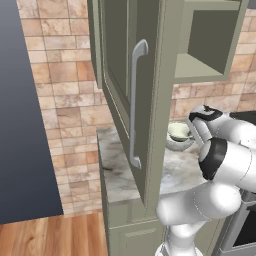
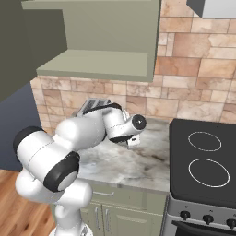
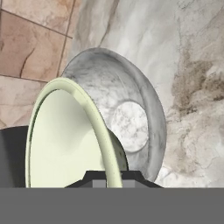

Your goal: Pick up the bowls on the counter and stack them on top of one another in the open cabinet. Place the smaller bowl on top of the larger bowl.

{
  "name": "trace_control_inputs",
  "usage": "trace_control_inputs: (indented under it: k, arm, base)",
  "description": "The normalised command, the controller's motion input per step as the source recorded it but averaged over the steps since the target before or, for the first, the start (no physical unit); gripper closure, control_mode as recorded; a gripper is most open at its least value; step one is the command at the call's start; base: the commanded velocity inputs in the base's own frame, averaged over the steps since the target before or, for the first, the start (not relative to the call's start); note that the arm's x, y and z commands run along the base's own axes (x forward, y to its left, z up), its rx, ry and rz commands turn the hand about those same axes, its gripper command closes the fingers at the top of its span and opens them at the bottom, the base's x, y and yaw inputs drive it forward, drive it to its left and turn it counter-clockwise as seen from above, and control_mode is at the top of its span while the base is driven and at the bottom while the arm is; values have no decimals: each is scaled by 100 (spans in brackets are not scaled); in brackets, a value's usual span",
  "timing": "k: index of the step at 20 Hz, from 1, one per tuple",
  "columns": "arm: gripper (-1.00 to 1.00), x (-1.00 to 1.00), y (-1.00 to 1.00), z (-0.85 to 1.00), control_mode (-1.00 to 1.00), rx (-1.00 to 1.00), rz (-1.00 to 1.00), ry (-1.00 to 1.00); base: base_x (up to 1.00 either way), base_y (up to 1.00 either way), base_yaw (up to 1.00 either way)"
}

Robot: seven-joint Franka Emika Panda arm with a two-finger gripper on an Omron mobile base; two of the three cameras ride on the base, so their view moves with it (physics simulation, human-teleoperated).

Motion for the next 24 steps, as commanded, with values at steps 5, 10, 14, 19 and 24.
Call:
trace_control_inputs:
  k: [5,10,14,19,24]
  arm:
    - [100,17,-9,-16,-100,0,0,0]
    - [100,15,-9,-13,-100,0,0,0]
    - [100,14,-3,-11,-100,0,0,0]
    - [100,1,0,-7,-100,0,0,0]
    - [100,0,0,-11,-100,0,0,0]
  base:
    - [0,0,0]
    - [0,0,0]
    - [0,0,0]
    - [0,0,0]
    - [0,0,0]
